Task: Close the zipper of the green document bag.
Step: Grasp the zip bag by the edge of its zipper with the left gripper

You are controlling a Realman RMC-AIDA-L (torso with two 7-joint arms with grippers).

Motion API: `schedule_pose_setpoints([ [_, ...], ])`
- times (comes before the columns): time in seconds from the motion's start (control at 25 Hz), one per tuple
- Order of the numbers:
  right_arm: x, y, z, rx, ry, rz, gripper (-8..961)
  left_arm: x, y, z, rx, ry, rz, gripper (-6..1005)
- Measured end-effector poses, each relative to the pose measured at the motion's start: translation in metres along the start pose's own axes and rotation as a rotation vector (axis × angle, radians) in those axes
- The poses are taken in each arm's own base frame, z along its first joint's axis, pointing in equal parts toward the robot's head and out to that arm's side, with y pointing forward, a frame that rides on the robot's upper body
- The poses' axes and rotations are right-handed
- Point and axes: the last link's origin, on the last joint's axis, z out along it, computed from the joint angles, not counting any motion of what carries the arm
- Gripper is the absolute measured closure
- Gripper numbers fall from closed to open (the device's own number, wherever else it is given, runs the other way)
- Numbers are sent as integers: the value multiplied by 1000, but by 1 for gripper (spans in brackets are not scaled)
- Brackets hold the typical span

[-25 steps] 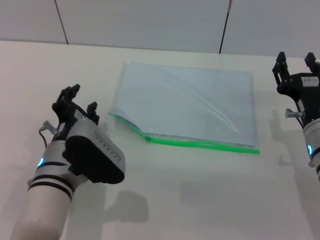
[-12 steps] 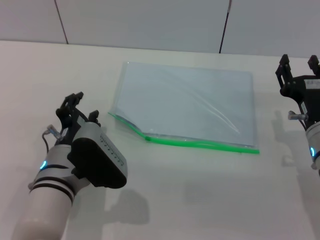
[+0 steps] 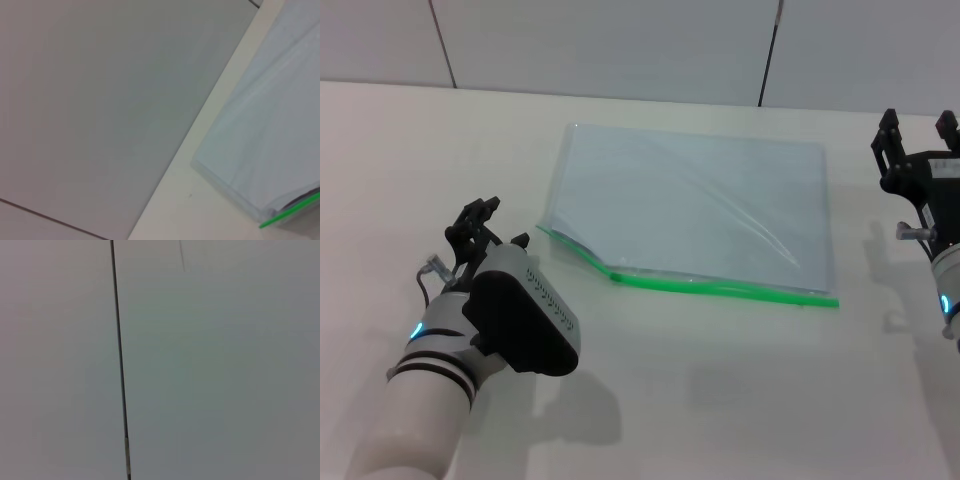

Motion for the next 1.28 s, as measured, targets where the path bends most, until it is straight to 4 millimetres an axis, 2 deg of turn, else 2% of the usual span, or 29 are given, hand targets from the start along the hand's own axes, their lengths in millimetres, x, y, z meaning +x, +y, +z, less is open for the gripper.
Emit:
schedule_pose_setpoints([
  [0.28,0,0,0,-1,-1,-1,300,2,2,3,-23,-5,22,419],
  [0.56,0,0,-1,1,1,-3,300,2,4,2,-30,-18,193,419],
  [0.92,1,-1,-1,2,2,-5,300,2,-4,1,24,-35,385,444],
  [1.28,1,-1,-1,2,2,-5,300,4,2,3,-22,-4,488,445],
])
